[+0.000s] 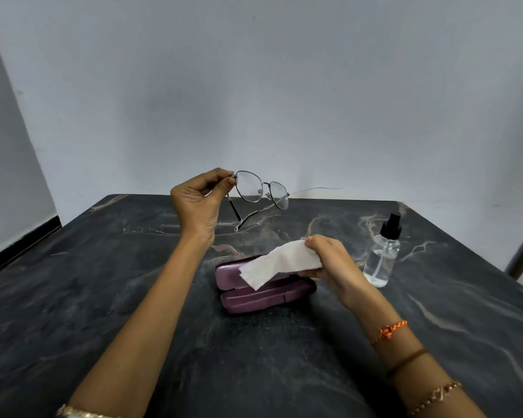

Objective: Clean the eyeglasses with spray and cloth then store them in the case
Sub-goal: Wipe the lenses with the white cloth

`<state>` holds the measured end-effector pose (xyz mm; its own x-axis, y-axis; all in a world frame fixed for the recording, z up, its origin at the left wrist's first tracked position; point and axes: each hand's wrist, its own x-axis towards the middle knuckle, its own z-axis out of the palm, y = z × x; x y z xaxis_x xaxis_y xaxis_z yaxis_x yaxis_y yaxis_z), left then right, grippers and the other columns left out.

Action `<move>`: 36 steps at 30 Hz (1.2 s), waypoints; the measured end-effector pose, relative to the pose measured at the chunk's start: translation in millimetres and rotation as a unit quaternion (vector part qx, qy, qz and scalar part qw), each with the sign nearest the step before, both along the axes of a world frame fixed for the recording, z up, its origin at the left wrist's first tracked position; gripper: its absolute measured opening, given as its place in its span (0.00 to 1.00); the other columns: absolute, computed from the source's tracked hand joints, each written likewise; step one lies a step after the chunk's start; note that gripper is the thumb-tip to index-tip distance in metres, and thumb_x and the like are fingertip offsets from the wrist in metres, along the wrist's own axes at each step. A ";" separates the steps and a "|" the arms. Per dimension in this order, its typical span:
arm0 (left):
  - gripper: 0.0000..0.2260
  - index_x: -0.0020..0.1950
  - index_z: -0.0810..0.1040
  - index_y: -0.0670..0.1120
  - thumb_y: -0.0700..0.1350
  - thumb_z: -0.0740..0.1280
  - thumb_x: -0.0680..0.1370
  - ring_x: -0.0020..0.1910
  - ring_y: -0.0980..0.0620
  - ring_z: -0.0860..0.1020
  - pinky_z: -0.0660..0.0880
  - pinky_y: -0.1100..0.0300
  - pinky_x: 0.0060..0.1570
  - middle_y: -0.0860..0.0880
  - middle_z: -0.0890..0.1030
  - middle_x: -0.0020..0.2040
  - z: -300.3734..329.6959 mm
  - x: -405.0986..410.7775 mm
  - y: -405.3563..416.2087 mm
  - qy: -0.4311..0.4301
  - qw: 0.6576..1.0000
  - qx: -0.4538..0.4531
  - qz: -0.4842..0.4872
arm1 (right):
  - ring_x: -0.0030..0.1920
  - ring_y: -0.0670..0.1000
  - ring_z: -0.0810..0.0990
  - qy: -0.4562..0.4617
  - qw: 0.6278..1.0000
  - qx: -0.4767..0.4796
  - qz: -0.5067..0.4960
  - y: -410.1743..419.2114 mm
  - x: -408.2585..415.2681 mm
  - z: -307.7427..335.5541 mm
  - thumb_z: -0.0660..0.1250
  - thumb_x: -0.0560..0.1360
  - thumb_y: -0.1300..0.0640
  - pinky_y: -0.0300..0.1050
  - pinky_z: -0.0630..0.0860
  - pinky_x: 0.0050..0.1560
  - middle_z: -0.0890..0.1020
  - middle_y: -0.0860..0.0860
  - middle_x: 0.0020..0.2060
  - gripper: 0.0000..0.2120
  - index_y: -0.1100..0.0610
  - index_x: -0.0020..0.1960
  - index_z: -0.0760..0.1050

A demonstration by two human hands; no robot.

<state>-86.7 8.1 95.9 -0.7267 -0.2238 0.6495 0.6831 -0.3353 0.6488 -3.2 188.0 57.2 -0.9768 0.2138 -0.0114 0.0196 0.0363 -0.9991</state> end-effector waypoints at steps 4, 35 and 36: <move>0.16 0.33 0.84 0.52 0.29 0.70 0.66 0.33 0.59 0.81 0.78 0.65 0.40 0.56 0.83 0.30 0.2 6.8 12.9 0.000 1.000 0.005 -0.021 | 0.41 0.55 0.80 -0.034 0.952 -0.302 0.019 6.3 -0.6 5.2 0.53 0.78 0.59 0.44 0.81 0.34 0.79 0.58 0.44 0.11 0.63 0.50 0.72; 0.19 0.36 0.84 0.50 0.58 0.80 0.51 0.36 0.58 0.81 0.79 0.63 0.42 0.55 0.84 0.33 -18.8 4.6 21.5 -0.032 0.995 0.087 -0.025 | 0.44 0.66 0.83 0.134 0.776 -0.605 0.119 28.8 1.4 0.3 0.79 0.37 0.70 0.60 0.80 0.42 0.83 0.66 0.45 0.32 0.70 0.42 0.82; 0.20 0.36 0.84 0.50 0.58 0.80 0.50 0.35 0.59 0.81 0.79 0.64 0.41 0.55 0.84 0.33 -19.5 4.3 21.6 -0.036 0.995 0.091 -0.029 | 0.43 0.66 0.83 0.134 0.775 -0.608 0.113 28.7 1.6 0.7 0.79 0.36 0.71 0.60 0.81 0.41 0.83 0.66 0.44 0.32 0.70 0.42 0.82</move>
